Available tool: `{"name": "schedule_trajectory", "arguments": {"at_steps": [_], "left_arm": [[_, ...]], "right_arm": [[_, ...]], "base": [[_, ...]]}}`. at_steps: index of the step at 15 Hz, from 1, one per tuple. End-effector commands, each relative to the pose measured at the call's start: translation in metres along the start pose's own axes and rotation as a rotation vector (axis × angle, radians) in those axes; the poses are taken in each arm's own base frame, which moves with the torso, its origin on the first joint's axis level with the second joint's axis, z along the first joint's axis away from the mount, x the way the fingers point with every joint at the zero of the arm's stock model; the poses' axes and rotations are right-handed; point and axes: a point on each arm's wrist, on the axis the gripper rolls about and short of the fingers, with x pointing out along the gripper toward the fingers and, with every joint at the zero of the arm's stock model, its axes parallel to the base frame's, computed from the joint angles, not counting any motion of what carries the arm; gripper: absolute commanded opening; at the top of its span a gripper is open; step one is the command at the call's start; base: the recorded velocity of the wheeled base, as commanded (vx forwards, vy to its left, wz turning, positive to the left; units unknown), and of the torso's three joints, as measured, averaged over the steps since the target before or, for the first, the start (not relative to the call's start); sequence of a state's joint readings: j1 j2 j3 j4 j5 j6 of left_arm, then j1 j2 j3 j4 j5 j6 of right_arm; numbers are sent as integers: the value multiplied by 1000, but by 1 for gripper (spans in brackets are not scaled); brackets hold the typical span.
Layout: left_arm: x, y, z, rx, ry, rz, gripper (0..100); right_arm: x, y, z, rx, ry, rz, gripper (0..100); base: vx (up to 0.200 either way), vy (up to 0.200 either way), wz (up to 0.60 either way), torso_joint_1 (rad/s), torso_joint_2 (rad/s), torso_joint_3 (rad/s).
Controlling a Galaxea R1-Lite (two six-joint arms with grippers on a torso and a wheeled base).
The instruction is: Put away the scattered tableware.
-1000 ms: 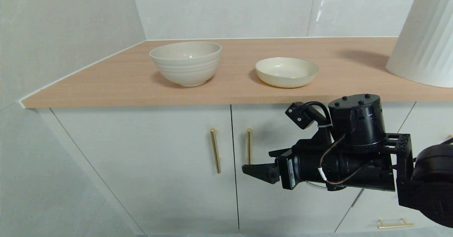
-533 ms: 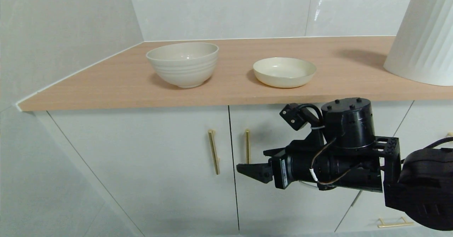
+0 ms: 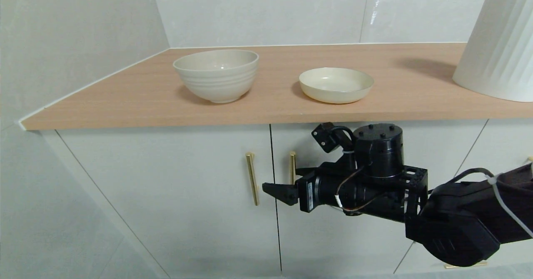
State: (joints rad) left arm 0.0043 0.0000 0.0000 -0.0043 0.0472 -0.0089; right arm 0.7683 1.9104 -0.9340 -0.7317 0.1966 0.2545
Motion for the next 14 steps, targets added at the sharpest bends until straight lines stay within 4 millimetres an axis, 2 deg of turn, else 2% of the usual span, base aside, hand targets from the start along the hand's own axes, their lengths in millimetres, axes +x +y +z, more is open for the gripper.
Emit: {"name": "schedule_trajectory", "arguments": {"at_steps": [1, 5, 8, 10, 14], "left_arm": [[0, 0, 0, 0, -2, 1, 100], [0, 0, 0, -2, 0, 1, 100], [0, 0, 0, 0, -2, 1, 100], [0, 0, 0, 1, 0, 1, 100], [0, 0, 1, 2, -6, 1, 100]], "right_arm": [[8, -3, -6, 10, 16, -6, 100], [15, -3, -7, 43, -26, 17, 100], [15, 9, -11, 59, -25, 56, 100], [3, 17, -10, 82, -11, 110, 100], [-37, 27, -12, 90, 67, 327, 100]], "base": [[0, 0, 0, 0, 0, 0], [0, 0, 0, 0, 0, 0], [0, 0, 0, 0, 0, 0], [0, 0, 0, 0, 0, 0], [0, 0, 0, 0, 0, 0]]}}
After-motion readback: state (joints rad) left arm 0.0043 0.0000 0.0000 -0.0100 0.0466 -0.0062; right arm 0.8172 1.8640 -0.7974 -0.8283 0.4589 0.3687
